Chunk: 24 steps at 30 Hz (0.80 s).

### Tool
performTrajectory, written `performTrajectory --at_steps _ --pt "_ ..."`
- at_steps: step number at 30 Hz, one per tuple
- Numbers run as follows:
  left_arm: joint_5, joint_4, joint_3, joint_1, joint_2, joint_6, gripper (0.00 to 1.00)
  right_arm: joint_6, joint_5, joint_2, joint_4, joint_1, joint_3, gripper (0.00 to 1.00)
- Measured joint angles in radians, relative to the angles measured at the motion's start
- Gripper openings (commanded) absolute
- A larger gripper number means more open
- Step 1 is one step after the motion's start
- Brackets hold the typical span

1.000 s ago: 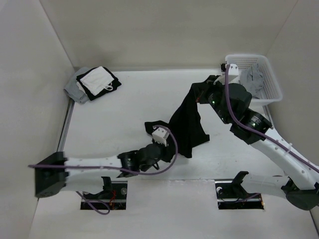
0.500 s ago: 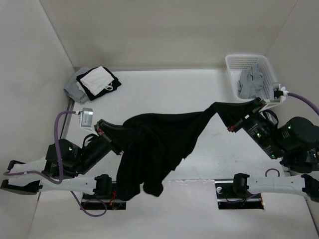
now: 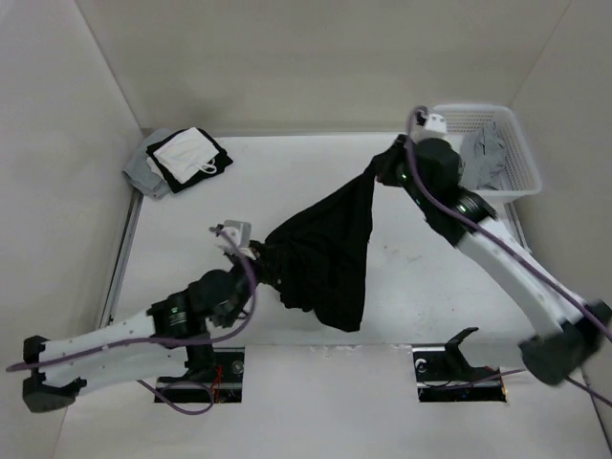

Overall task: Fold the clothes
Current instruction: Flatten the tank top out

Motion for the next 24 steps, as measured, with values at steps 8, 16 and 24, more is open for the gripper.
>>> performTrajectory --at_steps 8,16,24 --pt "0.464 0.348 -0.051 0.736 0.605 -0.059 0.36 0.069 -0.190 0.759 -0.039 -0.254 0.387 0.30" --pt "0.704 0.514 0.173 1.007 0.949 -0.225 0.54 0.114 -0.201 0.648 0.073 -0.293 0.297 0.41" --pt "0.662 0.509 -0.134 0.731 0.571 -0.227 0.36 0.194 -0.137 0.097 0.195 0.083 -0.501 0.13"
